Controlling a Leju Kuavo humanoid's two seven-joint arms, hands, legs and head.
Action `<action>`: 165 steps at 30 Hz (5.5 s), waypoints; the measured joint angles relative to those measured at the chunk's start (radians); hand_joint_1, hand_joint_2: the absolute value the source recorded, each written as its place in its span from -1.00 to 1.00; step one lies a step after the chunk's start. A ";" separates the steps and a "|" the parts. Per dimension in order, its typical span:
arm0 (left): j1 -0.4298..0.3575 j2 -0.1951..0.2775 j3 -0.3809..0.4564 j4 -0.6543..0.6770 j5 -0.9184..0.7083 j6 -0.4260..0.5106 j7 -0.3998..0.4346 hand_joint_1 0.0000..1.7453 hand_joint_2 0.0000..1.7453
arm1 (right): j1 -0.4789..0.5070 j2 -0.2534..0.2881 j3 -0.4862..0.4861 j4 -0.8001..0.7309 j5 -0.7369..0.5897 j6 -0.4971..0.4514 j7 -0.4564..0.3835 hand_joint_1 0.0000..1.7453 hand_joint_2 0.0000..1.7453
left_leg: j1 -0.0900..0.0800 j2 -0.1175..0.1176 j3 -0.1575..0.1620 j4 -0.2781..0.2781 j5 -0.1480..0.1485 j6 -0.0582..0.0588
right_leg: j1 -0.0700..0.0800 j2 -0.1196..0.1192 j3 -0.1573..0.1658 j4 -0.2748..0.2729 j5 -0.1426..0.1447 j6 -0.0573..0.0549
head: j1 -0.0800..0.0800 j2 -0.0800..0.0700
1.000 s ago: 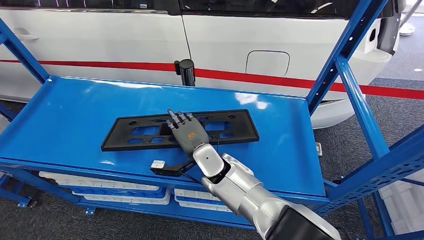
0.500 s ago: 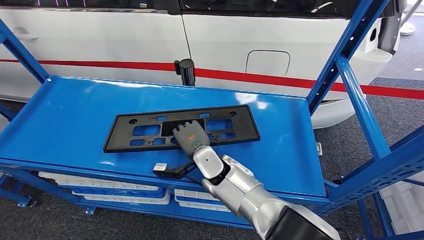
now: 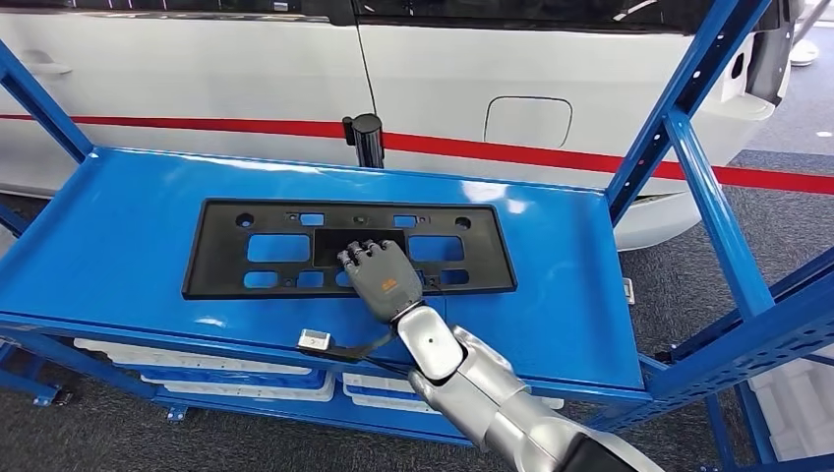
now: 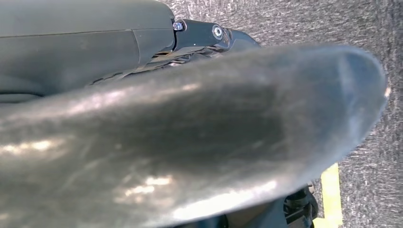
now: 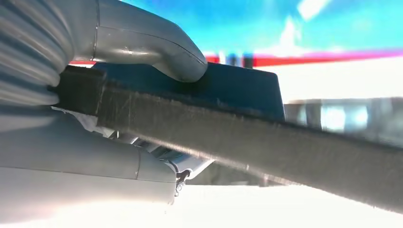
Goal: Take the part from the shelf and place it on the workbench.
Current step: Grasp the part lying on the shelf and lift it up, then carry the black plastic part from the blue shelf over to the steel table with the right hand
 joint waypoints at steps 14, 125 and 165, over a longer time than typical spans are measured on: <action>0.017 -0.029 0.017 0.000 0.027 0.002 -0.072 -1.00 1.00 | 0.290 -0.086 -0.256 -0.752 -0.662 -0.064 -0.510 1.00 1.00 | -0.001 0.000 -0.005 0.000 -0.001 -0.001 | -0.001 0.000 -0.005 0.000 0.000 0.000 | 0.000 0.000; 0.016 -0.034 0.092 0.000 0.062 0.043 -0.093 -1.00 1.00 | 0.356 -0.300 -0.323 -1.008 -1.273 0.264 -0.558 1.00 1.00 | 0.003 0.001 -0.056 0.023 0.031 0.029 | -0.009 -0.003 -0.015 0.117 -0.089 0.035 | 0.010 0.000; 0.016 -0.043 0.091 0.000 0.043 0.037 -0.091 -1.00 1.00 | 0.391 -0.283 -0.347 -1.037 -1.343 0.279 -0.611 1.00 1.00 | 0.002 0.001 -0.109 0.130 -0.033 -0.013 | -0.011 -0.010 0.051 -0.005 -0.039 -0.015 | 0.008 0.000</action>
